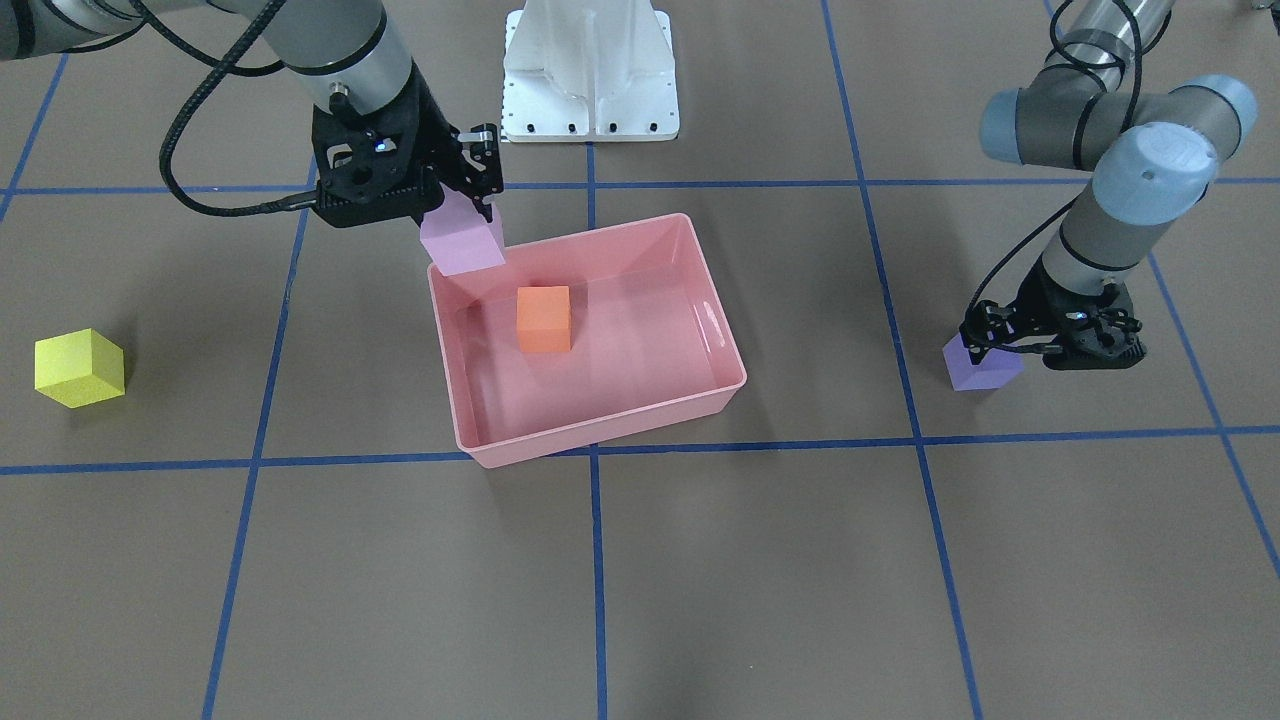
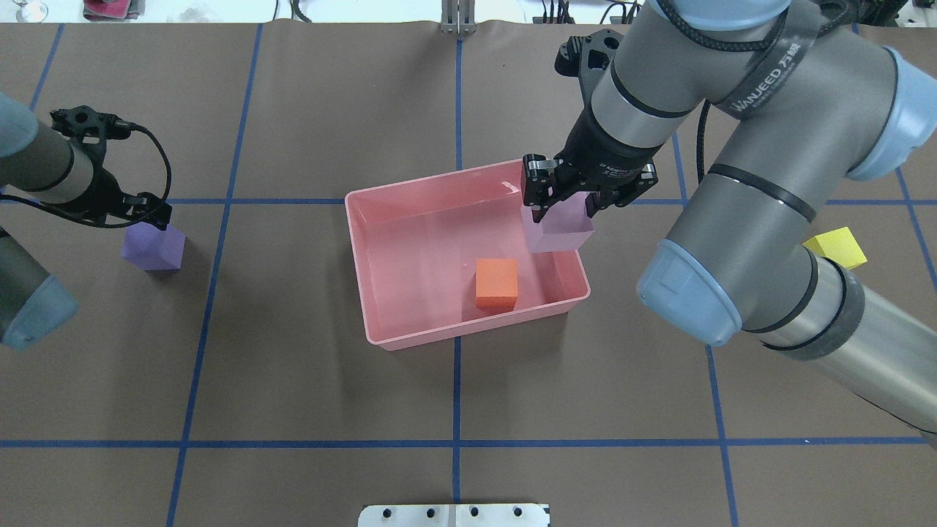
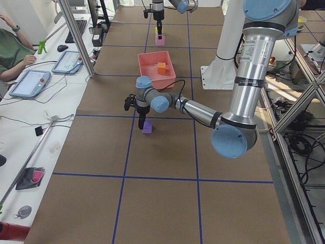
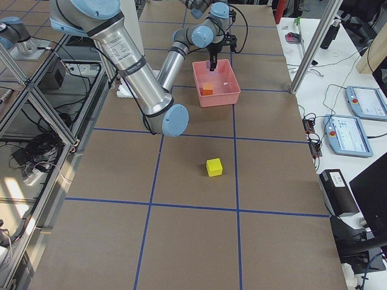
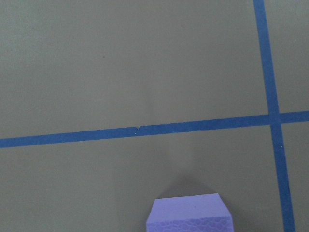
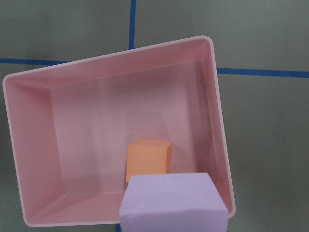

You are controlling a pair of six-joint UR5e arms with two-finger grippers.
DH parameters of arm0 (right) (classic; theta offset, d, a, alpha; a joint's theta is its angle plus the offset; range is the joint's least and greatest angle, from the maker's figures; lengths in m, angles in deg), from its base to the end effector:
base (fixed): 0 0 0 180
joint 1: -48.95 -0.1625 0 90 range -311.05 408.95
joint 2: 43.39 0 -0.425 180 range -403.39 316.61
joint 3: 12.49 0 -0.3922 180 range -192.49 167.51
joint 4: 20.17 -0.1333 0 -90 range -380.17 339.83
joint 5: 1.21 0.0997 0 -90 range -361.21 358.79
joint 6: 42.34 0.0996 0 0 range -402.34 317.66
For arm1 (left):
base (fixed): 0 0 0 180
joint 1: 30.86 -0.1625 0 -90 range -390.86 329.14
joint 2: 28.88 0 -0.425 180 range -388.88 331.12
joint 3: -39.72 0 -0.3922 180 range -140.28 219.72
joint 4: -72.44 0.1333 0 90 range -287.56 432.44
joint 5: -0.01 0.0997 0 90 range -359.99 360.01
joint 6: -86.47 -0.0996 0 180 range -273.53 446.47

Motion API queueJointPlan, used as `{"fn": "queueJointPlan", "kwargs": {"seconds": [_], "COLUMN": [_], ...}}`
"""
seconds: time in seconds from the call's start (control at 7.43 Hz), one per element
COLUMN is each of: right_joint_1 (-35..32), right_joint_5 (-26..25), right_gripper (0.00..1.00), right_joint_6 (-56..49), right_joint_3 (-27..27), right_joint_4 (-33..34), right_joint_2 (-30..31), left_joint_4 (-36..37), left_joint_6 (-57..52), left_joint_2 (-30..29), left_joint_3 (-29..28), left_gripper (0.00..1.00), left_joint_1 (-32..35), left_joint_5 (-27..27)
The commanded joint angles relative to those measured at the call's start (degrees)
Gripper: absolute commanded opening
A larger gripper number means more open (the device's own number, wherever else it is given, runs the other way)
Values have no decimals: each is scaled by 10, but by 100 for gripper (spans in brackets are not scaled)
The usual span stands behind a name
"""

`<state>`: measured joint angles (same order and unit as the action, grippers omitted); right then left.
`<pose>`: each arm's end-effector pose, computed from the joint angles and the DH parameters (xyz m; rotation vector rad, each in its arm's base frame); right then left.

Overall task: Place blocks into pink bin with both arms
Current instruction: 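Release the pink cube in the bin while the left gripper grasps the purple cube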

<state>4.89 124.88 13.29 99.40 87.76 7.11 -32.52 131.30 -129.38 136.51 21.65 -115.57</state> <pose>-0.3691 -0.4610 0.1360 -0.0008 -0.9443 -0.0824 0.2839 -0.5185 0.4866 0.1306 0.6909 0.0028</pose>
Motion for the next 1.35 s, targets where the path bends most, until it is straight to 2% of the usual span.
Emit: {"fn": "queueJointPlan", "kwargs": {"seconds": [0.0,0.27,1.21], "right_joint_1": [3,2,2], "right_joint_5": [-4,-4,-5], "right_gripper": [0,0,0], "right_joint_6": [0,0,0], "right_joint_3": [1,2,6], "right_joint_4": [0,0,1], "right_joint_2": [-1,-1,6], "left_joint_4": [-17,-45,-46], "left_joint_6": [3,21,67], "left_joint_2": [-1,-1,-2], "left_joint_3": [-19,-26,-22], "left_gripper": [100,100,100], "left_joint_1": [-1,-1,-2], "left_joint_5": [-1,-2,-14]}}
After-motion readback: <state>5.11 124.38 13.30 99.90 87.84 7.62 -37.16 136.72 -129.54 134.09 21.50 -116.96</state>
